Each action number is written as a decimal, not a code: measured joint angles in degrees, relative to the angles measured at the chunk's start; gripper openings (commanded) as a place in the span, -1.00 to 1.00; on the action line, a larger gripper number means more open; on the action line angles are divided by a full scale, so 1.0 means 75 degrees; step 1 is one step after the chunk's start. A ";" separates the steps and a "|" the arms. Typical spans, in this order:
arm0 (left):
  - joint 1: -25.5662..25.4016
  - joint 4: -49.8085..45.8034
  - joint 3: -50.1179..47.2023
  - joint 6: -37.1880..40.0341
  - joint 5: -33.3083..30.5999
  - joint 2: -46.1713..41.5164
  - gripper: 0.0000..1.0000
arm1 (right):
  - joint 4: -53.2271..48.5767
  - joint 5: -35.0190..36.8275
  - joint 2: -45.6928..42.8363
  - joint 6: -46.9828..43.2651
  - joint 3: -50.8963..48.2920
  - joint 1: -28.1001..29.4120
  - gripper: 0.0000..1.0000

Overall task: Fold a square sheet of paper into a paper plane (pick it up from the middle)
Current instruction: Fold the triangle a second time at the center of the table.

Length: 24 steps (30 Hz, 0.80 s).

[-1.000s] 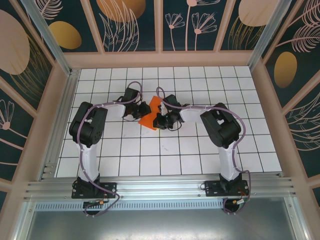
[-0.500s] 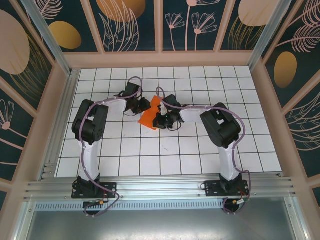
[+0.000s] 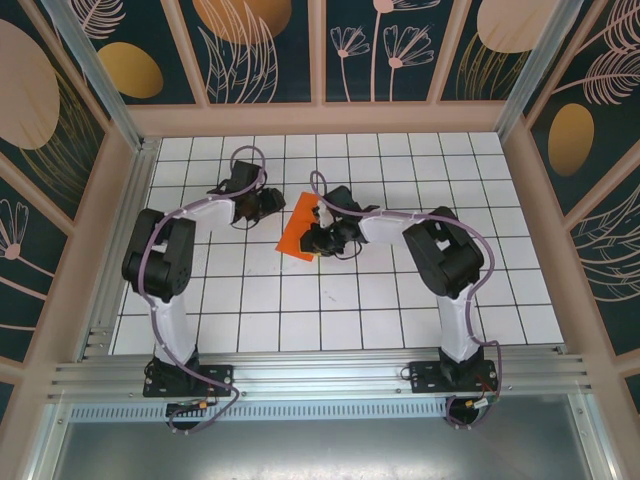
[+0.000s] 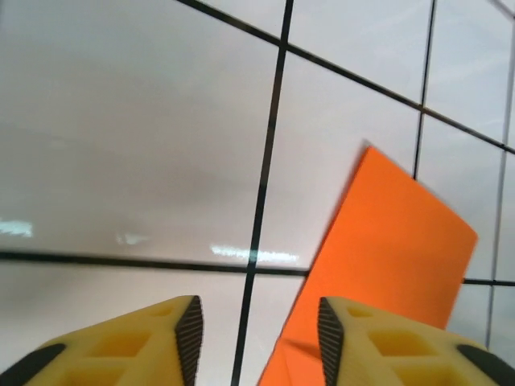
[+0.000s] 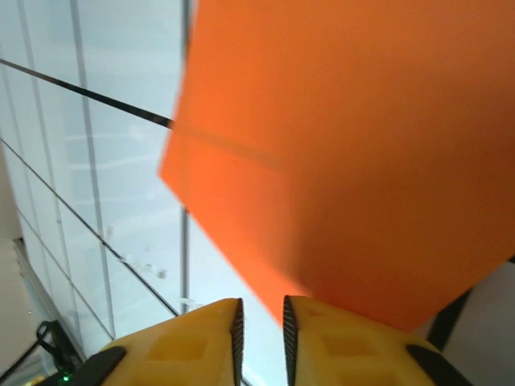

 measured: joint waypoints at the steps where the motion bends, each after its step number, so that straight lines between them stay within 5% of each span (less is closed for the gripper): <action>1: 0.0015 0.0067 -0.0224 -0.0026 -0.0055 -0.0259 0.00 | 0.0006 0.0029 -0.0128 -0.0006 0.0017 -0.0017 -0.40; 12: -0.0015 0.1769 -0.2958 -0.1093 0.1067 -0.1888 0.07 | -0.0373 0.1078 -0.0248 -0.0382 0.1087 -0.0673 -0.28; 20: -0.0146 0.2451 -0.3279 -0.1629 0.1684 -0.1891 0.08 | -0.0836 0.1311 0.0335 -0.0883 0.1411 -0.0682 -0.02; 24: -0.0189 0.2643 -0.3284 -0.1754 0.1848 -0.1888 0.09 | -0.0828 0.0889 0.0408 -0.1008 0.1405 -0.0711 -0.17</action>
